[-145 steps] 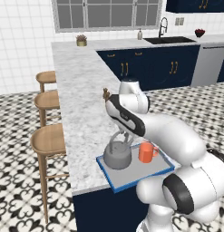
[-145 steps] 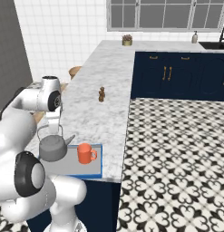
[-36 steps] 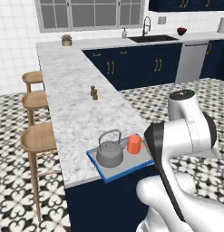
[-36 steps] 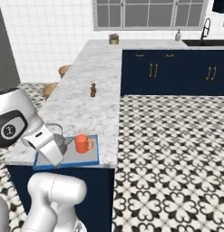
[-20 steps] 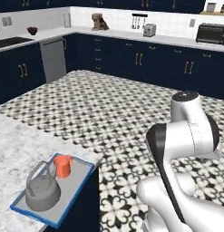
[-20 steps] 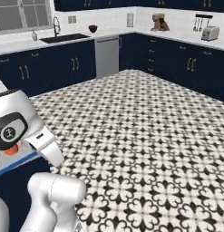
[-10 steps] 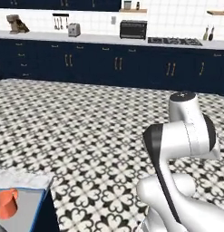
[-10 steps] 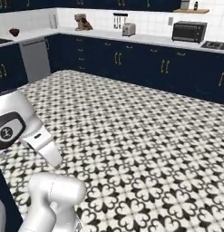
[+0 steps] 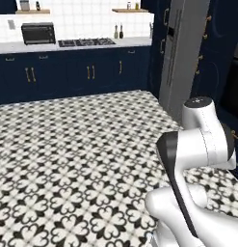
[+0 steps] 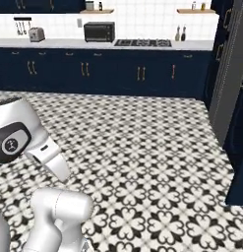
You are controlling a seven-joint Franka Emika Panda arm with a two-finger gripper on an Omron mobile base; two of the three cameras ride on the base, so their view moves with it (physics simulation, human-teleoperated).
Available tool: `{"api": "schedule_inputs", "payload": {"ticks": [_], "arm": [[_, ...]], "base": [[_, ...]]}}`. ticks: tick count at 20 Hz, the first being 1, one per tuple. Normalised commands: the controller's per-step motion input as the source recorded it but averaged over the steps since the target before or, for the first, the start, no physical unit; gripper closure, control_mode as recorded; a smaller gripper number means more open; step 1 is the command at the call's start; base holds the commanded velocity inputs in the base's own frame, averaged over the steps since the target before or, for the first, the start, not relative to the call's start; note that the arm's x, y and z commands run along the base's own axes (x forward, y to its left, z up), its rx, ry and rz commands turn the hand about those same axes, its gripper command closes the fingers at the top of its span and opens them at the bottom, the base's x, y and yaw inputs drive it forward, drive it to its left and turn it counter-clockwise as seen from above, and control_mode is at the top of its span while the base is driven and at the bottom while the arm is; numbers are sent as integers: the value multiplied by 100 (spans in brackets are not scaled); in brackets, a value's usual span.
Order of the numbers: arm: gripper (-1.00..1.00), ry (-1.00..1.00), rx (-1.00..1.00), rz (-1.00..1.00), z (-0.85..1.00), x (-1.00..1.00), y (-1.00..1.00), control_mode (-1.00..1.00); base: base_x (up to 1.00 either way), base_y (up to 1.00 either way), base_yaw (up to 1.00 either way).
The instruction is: Pick the kettle from the counter and place it on the tray. Then pick the mug from the cabinet and place it on the tray. Then close the cabinet doors.
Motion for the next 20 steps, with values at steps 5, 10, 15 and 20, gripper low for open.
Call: {"api": "schedule_inputs", "payload": {"ticks": [5,10,15,20], "arm": [[-100,0,0,0,0,0,0,100],[-100,0,0,0,0,0,0,100],[-100,0,0,0,0,0,0,100],[-100,0,0,0,0,0,0,100]], "base": [[-3,-2,-76],[-13,5,-87],[-5,10,-80],[-6,13,-82]]}}
